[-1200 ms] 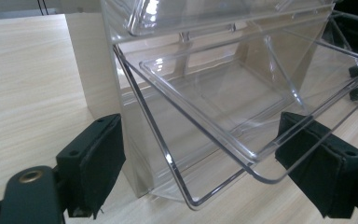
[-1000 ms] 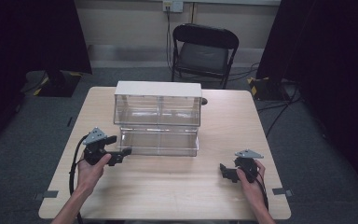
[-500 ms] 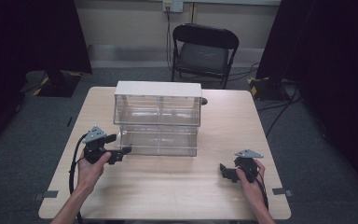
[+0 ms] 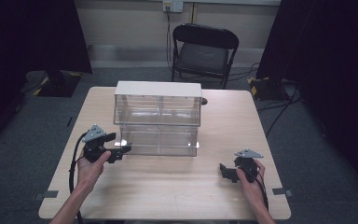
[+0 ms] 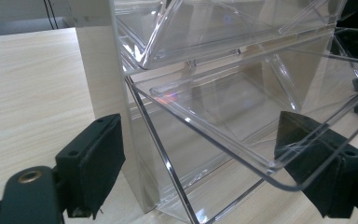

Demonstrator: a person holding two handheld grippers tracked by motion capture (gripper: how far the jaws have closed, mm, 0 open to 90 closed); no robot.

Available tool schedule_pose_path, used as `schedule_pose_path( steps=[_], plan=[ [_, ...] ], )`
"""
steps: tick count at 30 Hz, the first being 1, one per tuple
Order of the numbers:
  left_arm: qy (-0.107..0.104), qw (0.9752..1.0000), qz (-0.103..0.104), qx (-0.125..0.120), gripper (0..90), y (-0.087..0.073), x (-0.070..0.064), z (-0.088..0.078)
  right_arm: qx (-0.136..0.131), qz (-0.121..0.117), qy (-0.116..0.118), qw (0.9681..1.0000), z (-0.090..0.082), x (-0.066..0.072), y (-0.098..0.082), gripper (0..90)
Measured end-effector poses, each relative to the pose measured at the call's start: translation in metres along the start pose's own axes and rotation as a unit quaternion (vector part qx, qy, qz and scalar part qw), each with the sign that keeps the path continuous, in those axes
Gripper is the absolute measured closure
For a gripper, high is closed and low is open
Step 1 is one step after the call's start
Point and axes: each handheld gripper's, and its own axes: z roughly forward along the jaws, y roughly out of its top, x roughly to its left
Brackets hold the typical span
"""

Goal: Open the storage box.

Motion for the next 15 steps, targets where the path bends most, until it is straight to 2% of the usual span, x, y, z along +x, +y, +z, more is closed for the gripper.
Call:
schedule_pose_path(
  steps=[10,15],
  plan=[
    [-0.003,0.9999,-0.008,-0.008,15.6,0.0012,-0.0007,0.0012,0.0,0.0,0.0,1.0,0.0,0.0,0.0,8.8],
    [0.0,0.9999,-0.005,-0.01,15.7,0.0051,-0.0018,0.0014,0.0,-0.001,0.0,1.0,0.0,-0.0001,0.0,8.8]
  ],
)
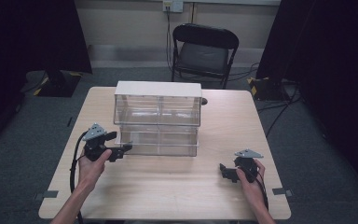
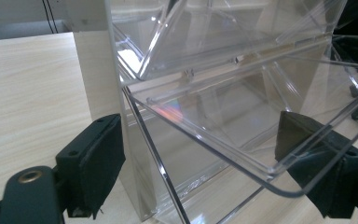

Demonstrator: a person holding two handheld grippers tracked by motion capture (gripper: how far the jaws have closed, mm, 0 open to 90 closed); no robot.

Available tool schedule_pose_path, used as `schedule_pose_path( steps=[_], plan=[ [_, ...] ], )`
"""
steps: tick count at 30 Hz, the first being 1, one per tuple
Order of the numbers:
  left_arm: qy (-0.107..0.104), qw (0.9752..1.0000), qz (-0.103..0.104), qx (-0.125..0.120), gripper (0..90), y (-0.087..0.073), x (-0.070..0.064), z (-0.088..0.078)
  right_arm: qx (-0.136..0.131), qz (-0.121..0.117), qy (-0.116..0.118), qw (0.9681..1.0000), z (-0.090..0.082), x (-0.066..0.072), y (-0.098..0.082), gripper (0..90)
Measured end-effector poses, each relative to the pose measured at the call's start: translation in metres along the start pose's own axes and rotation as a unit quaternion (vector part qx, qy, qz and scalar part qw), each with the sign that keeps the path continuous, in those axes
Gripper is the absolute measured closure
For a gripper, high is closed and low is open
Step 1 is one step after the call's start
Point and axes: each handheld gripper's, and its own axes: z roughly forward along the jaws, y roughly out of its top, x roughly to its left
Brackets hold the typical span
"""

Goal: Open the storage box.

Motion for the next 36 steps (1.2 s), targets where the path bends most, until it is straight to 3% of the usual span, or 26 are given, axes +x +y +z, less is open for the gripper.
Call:
schedule_pose_path(
  steps=[5,36],
  plan=[
    [0.003,0.9999,0.016,0.004,15.8,0.0032,-0.0036,-0.0005,0.0,0.001,0.0,1.0,0.0,0.0001,0.0,8.9],
    [0.001,0.9999,0.006,-0.01,15.8,0.0086,-0.0025,0.0032,0.0,0.0,0.0,1.0,0.0,0.0,0.0,8.8]
  ],
)
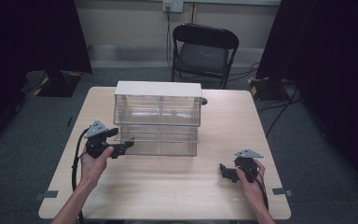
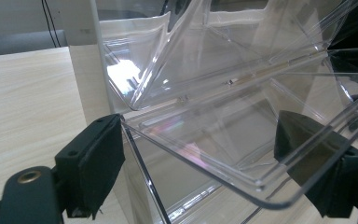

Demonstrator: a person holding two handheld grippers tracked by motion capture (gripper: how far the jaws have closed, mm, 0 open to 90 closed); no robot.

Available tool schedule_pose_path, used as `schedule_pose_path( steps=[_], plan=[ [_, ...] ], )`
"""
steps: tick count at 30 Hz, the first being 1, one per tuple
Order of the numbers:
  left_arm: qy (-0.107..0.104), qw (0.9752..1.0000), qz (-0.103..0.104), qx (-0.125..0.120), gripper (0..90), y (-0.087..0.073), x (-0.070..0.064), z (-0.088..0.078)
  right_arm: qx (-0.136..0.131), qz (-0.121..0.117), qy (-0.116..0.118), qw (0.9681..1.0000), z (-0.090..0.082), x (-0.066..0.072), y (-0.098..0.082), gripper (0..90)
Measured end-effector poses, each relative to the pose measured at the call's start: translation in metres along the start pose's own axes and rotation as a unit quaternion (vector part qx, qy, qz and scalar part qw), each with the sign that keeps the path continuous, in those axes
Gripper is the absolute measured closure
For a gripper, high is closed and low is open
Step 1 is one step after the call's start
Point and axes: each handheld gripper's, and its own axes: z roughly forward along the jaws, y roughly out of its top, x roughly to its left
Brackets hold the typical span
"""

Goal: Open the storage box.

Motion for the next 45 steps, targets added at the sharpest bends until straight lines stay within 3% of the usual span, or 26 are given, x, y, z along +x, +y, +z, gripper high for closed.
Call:
schedule_pose_path(
  steps=[45],
  plan=[
    [-0.004,1.0,0.006,-0.006,15.4,0.012,-0.003,0.001,0.0,0.0,0.0,1.0,0.0,0.0,0.0,8.8]
  ],
)
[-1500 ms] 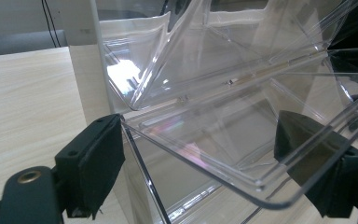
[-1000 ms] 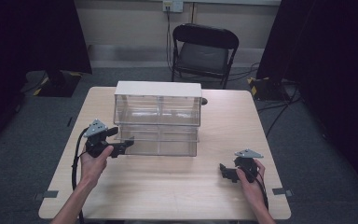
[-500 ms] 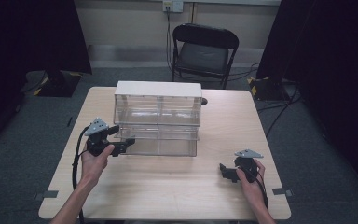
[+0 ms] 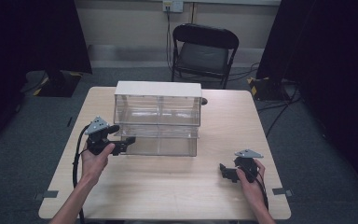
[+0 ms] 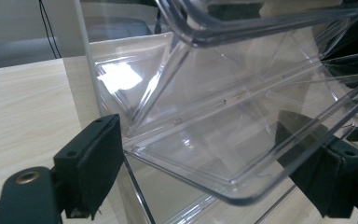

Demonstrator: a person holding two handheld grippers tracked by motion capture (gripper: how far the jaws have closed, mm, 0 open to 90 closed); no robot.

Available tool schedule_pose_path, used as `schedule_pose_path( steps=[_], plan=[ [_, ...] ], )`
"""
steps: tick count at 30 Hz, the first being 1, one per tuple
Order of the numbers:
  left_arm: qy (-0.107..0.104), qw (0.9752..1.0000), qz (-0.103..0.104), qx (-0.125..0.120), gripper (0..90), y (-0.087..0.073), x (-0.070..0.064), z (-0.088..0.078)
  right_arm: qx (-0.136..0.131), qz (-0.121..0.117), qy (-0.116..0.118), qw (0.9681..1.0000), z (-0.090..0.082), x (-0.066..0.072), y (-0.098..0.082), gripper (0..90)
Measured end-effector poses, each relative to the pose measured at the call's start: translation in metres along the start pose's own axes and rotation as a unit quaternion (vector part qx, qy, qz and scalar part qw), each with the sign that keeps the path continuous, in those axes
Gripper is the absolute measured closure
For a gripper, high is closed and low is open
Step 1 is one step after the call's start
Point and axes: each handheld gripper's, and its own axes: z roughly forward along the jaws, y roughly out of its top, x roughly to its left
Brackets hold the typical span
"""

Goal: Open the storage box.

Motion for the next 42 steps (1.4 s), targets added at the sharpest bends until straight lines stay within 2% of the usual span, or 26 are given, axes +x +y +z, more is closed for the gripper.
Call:
schedule_pose_path(
  steps=[7,14,28,31,36,42],
  plan=[
    [0.0,1.0,0.0,-0.002,15.4,0.0001,0.0004,0.001,0.0,0.0,0.0,1.0,0.0,0.0,0.0,8.8],
    [0.001,0.9999,-0.011,-0.008,15.3,0.0008,-0.0001,0.0004,0.0,0.0,0.0,1.0,0.0,0.0,0.0,8.8],
    [0.002,0.9999,-0.01,-0.011,14.4,0.007,0.0009,0.0022,0.0,0.0,0.0,1.0,0.0,0.0,0.0,8.8],
    [0.008,0.9996,-0.014,-0.023,15.2,0.0076,-0.0007,0.0021,0.0,0.0,0.0,1.0,0.0,0.0,0.0,8.9],
    [0.017,0.9995,-0.018,-0.018,15.2,0.0083,-0.0025,0.003,0.0,0.0,0.0,1.0,0.0,0.0001,0.0,8.8],
    [0.017,0.9993,-0.024,-0.023,16.5,0.0066,-0.0027,0.0031,0.0,0.0,-0.001,1.0,0.0,0.0001,0.0,8.8]
  ],
)
